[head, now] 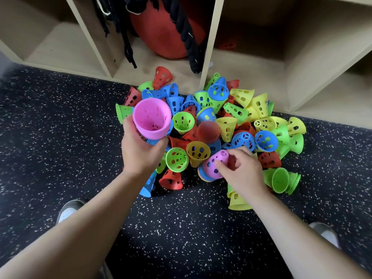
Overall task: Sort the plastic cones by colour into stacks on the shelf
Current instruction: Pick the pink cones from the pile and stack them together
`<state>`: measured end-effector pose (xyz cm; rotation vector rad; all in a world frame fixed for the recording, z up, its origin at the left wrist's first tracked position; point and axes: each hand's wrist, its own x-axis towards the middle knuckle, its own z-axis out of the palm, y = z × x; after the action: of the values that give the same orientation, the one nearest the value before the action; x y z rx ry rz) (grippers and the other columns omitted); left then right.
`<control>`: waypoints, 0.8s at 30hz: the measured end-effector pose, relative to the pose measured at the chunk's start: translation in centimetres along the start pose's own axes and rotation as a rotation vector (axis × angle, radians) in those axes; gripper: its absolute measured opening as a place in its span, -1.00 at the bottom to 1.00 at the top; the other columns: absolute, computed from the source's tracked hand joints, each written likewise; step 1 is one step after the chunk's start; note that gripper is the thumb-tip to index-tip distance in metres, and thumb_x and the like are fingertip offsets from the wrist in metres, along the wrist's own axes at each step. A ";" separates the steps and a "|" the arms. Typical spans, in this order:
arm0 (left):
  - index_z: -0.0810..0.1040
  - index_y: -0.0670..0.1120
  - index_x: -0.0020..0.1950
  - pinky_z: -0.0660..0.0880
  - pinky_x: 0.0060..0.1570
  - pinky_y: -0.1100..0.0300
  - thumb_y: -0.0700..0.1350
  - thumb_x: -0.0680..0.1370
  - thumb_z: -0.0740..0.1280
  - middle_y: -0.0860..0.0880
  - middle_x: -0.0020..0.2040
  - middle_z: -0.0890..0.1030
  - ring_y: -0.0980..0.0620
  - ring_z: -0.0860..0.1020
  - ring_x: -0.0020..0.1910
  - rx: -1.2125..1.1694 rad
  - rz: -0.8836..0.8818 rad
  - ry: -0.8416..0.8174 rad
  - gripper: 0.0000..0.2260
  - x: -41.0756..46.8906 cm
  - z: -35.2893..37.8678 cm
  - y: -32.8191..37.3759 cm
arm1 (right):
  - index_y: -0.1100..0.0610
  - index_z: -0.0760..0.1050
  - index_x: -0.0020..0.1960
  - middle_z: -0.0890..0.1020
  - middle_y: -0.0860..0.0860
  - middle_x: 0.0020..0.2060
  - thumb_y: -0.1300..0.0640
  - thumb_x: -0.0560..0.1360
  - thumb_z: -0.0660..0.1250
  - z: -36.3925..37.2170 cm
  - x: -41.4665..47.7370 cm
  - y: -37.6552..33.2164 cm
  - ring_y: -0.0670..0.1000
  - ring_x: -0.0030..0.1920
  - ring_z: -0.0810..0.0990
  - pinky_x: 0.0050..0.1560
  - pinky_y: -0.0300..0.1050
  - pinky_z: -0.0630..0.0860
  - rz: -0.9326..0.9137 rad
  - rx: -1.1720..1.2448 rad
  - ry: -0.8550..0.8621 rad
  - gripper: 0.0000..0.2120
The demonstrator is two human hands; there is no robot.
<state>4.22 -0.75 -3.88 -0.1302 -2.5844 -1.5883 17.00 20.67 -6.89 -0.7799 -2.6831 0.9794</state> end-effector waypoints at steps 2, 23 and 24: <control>0.28 0.13 0.20 0.36 -0.08 0.51 -0.16 0.38 0.54 0.35 0.03 0.43 0.32 0.48 -0.08 -0.013 0.002 -0.003 -0.43 -0.1 0.2 -0.1 | 0.01 0.59 -0.03 0.55 -0.12 -0.24 0.03 0.42 0.48 -1.6 0.6 -0.8 -0.20 -0.25 0.50 -0.26 -0.43 0.32 0.054 0.105 0.085 -0.85; 0.27 0.24 0.21 0.55 -0.01 0.00 0.16 0.31 0.49 0.27 0.02 0.48 0.03 0.60 0.07 0.105 0.137 -0.283 -0.43 -2.5 2.2 1.9 | 0.04 0.42 -0.31 0.40 -0.01 -0.45 0.19 0.55 0.13 -8.7 4.2 -13.9 -0.11 -0.59 0.23 -0.58 -0.33 0.02 0.670 0.871 -0.696 -0.73; 0.27 0.23 0.20 0.55 0.00 -0.01 0.12 0.33 0.52 0.24 0.03 0.48 0.01 0.60 0.07 0.113 0.130 -0.278 -0.42 -2.5 2.2 1.8 | 0.05 0.40 -0.36 0.37 -0.03 -0.50 0.22 0.54 0.12 -8.7 4.4 -14.0 -0.12 -0.60 0.21 -0.57 -0.33 0.00 0.673 0.865 -0.709 -0.68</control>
<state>6.84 2.01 -3.63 -0.5333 -2.7939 -1.4671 10.37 18.72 8.74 -1.2754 -1.9616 2.7263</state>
